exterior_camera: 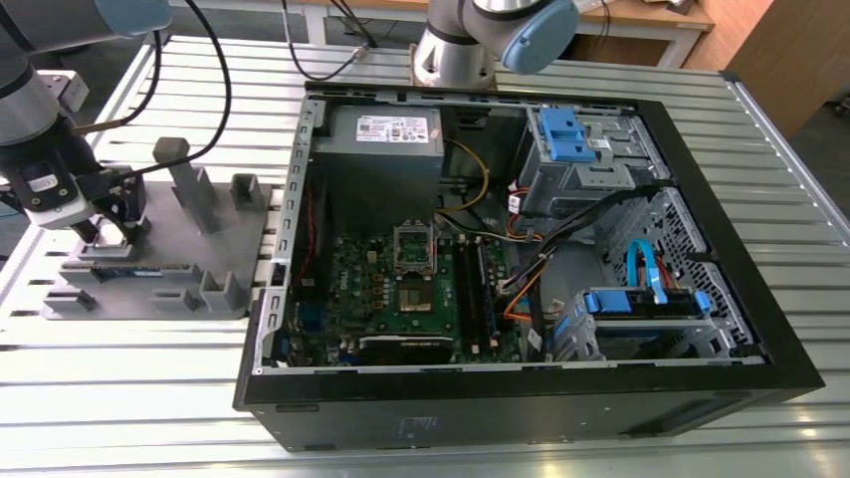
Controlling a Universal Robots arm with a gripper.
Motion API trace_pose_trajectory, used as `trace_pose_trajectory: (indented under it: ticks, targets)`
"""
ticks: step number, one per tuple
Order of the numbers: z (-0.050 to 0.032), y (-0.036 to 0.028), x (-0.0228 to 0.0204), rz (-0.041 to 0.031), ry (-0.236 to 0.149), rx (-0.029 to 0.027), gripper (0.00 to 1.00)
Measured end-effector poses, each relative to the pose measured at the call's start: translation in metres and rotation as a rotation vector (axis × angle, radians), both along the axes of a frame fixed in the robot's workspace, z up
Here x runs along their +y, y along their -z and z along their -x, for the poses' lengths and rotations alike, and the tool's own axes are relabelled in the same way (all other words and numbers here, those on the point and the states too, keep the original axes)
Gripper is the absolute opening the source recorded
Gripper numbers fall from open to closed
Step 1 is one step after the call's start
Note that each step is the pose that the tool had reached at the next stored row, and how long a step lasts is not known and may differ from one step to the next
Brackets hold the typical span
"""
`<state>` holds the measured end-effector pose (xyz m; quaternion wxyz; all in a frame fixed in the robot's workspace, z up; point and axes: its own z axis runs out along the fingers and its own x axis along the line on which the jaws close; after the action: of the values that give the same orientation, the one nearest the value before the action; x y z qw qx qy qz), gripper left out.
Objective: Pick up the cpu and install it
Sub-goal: 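Pick up the cpu and move it towards the insertion slot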
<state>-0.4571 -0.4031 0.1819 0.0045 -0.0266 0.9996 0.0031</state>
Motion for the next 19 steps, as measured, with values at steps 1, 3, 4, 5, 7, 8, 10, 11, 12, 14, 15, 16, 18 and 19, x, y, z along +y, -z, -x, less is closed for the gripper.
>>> trace_pose_trajectory:
  ticks: [1,3,4,5,7,8,10,11,12,14,15,16,18,19]
  targets:
    - [0.0,-0.0004,0.0,0.0001,0.0,0.0001,0.54]
    - [0.0,-0.0014,0.0,0.0001,0.0,0.0001,0.54]
    - [0.0,-0.0015,0.0,0.0001,0.0,0.0001,0.54]
    - [0.0,-0.0015,0.0,0.0,0.0,0.0,0.54]
    - [0.0,-0.0016,0.0,0.0,0.0,0.0,0.54]
    - [0.0,-0.0017,0.0,0.0001,0.0,0.0002,0.54]
    - [0.0,-0.0018,0.0,0.0001,0.0,0.0001,0.54]
    - [0.0,-0.0018,0.0,0.0001,0.0,0.0001,0.54]
    - [0.0,-0.0018,0.0,0.0001,0.0,0.0001,0.54]
    - [0.0,-0.0019,0.0,0.0001,0.0,0.0002,0.53]
    - [0.0,-0.002,0.0,0.0002,0.0,0.0003,0.47]
    - [0.0,-0.002,0.0,0.0001,0.0,0.0002,0.47]
    - [0.0,-0.002,0.0,0.0001,0.0,0.0002,0.47]
    - [0.0,-0.002,0.0,0.0001,0.0,0.0001,0.47]
